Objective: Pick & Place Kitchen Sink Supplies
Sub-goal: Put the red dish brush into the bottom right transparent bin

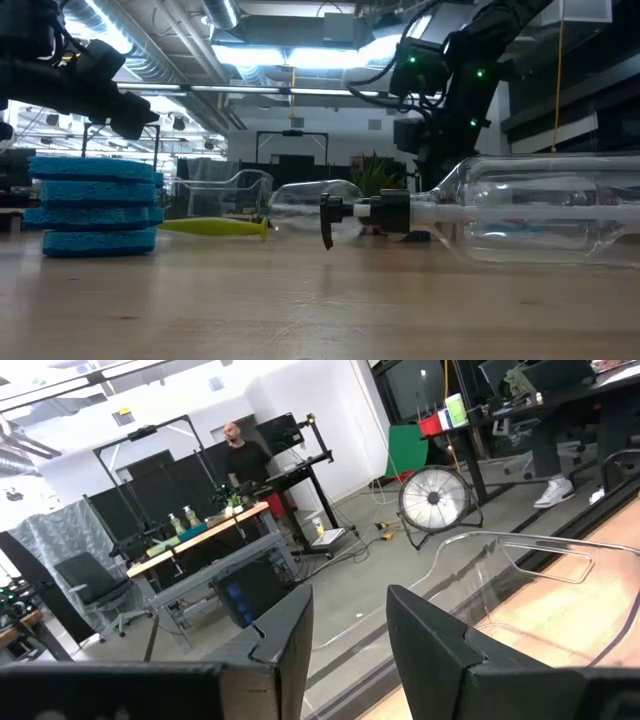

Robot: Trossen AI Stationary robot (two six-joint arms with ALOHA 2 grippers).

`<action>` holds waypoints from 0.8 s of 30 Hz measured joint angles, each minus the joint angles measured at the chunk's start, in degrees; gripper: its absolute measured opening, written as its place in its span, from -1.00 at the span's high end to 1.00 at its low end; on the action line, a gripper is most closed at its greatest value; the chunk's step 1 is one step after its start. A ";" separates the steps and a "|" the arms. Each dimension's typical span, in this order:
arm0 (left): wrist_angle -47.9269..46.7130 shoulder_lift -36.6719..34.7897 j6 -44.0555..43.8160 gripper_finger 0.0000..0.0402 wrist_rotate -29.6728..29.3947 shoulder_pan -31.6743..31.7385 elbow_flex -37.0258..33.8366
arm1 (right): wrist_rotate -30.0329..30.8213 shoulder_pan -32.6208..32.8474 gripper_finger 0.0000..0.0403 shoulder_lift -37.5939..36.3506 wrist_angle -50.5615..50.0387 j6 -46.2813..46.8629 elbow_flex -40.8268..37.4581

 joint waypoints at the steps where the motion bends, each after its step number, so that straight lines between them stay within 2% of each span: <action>1: 0.02 0.00 0.00 0.38 0.02 -0.02 0.02 | -0.50 0.00 0.84 -0.30 -0.12 0.74 0.46; 5: 0.02 0.00 -0.01 0.38 0.01 -0.02 0.01 | -2.04 -0.21 0.98 -1.79 0.31 2.46 2.56; 15: 0.02 -0.02 -0.01 0.38 0.02 -0.01 0.02 | -4.74 -0.35 0.98 -1.73 -1.96 5.30 4.15; 19: 0.02 -0.02 -0.02 0.38 0.00 -0.02 0.00 | -3.06 -0.48 0.84 -1.73 -2.80 4.83 4.15; 24: 0.02 -0.01 -0.02 0.38 0.02 -0.02 0.01 | -2.84 -0.48 0.55 -1.73 -3.47 2.78 4.15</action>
